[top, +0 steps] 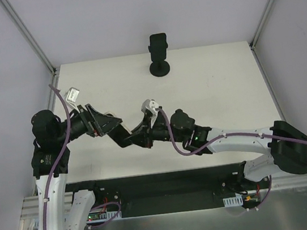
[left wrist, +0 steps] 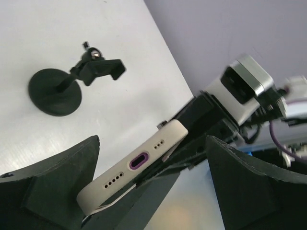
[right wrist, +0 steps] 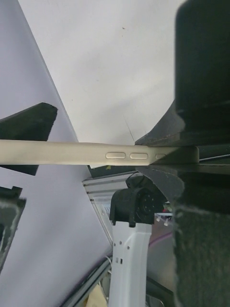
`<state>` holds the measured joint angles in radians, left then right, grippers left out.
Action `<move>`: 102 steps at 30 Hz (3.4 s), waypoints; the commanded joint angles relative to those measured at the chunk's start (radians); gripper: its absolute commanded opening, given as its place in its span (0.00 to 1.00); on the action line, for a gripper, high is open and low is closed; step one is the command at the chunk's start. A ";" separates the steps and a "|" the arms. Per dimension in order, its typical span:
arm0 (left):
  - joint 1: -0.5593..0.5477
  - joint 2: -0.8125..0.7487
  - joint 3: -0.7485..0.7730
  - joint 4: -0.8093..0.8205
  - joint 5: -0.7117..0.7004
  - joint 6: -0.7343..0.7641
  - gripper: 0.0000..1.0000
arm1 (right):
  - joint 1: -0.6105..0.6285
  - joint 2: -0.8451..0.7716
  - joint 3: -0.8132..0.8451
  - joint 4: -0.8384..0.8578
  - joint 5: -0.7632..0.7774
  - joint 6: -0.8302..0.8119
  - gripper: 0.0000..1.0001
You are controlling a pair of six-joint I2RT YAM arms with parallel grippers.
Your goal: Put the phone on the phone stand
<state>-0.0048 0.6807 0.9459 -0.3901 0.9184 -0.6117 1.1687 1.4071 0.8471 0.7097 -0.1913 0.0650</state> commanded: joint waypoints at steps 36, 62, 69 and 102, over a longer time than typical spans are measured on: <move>-0.351 0.094 -0.006 0.706 0.292 -0.136 0.00 | -0.234 -0.168 -0.164 0.472 -0.392 0.309 0.10; -0.351 0.189 0.409 -0.336 -0.765 0.125 0.00 | -0.227 -0.036 0.434 -1.197 0.480 0.228 0.64; -0.350 0.169 0.393 -0.334 -0.725 0.151 0.00 | -0.196 0.058 0.497 -1.228 0.532 0.236 0.54; -0.351 0.197 0.248 -0.153 -0.305 0.314 0.00 | -0.219 0.110 0.504 -1.127 0.576 0.064 0.11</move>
<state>-0.3527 0.8955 1.2045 -0.6945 0.4999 -0.3237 0.9588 1.5135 1.3079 -0.4313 0.3763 0.1783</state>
